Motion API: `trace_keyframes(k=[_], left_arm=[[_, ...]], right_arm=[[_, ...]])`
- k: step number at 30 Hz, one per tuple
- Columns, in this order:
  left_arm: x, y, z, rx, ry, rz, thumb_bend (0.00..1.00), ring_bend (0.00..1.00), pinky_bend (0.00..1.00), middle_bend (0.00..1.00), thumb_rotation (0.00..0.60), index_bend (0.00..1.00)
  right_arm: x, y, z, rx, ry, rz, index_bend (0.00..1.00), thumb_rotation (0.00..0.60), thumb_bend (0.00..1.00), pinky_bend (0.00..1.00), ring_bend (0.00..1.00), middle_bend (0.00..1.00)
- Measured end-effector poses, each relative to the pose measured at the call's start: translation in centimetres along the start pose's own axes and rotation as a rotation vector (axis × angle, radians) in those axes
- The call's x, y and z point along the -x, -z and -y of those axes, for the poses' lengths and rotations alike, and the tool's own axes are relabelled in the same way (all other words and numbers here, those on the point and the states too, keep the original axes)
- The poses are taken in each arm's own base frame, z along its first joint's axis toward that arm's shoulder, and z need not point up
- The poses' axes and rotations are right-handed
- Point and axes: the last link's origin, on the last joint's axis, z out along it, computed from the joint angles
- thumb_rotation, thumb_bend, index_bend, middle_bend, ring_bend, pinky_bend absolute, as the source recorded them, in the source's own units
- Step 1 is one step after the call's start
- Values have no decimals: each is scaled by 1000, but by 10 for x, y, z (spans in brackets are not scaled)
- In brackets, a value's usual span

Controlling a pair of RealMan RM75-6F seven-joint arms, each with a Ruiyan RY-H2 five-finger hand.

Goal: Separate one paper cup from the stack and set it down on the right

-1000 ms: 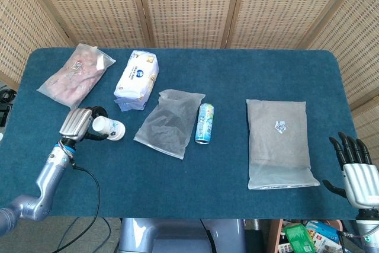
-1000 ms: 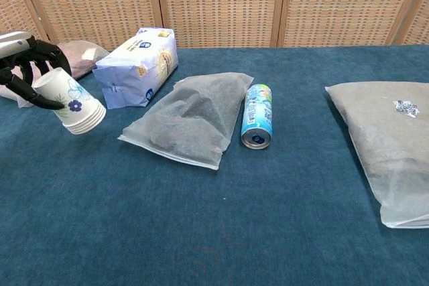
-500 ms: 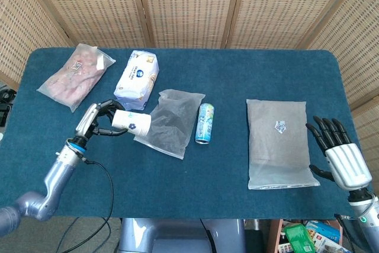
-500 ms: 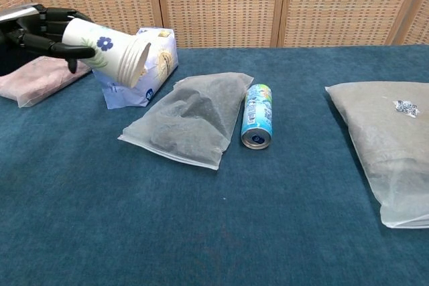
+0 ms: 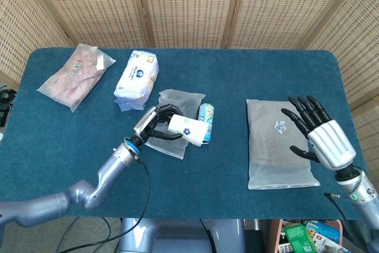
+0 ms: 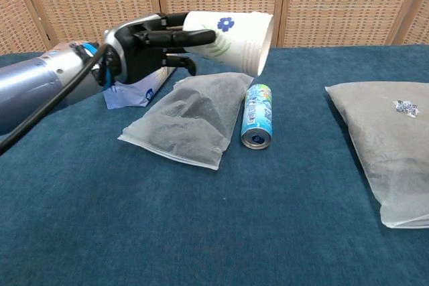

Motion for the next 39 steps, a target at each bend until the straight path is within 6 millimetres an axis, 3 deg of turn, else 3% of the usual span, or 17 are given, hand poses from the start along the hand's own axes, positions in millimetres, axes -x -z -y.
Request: trace_keyframes(k=[5, 10, 21, 39], left_arm=[[25, -22, -3, 7, 40, 27, 73, 464, 588, 500, 600, 500], [40, -34, -3, 6, 70, 37, 73, 464, 588, 500, 600, 501], [61, -48, -3, -6, 80, 61, 74, 464, 588, 499, 600, 503], [63, -47, -3, -17, 91, 64, 81, 464, 588, 500, 600, 506]], right_arm=[[-1, -20, 10, -93, 26, -5, 332, 600, 65, 0, 37, 204], [11, -41, 25, -193, 31, -16, 408, 600, 161, 3, 83, 255], [37, -75, 55, -325, 24, -64, 462, 600, 233, 45, 121, 294], [44, -78, 59, -351, 27, -137, 528, 600, 366, 92, 145, 325]])
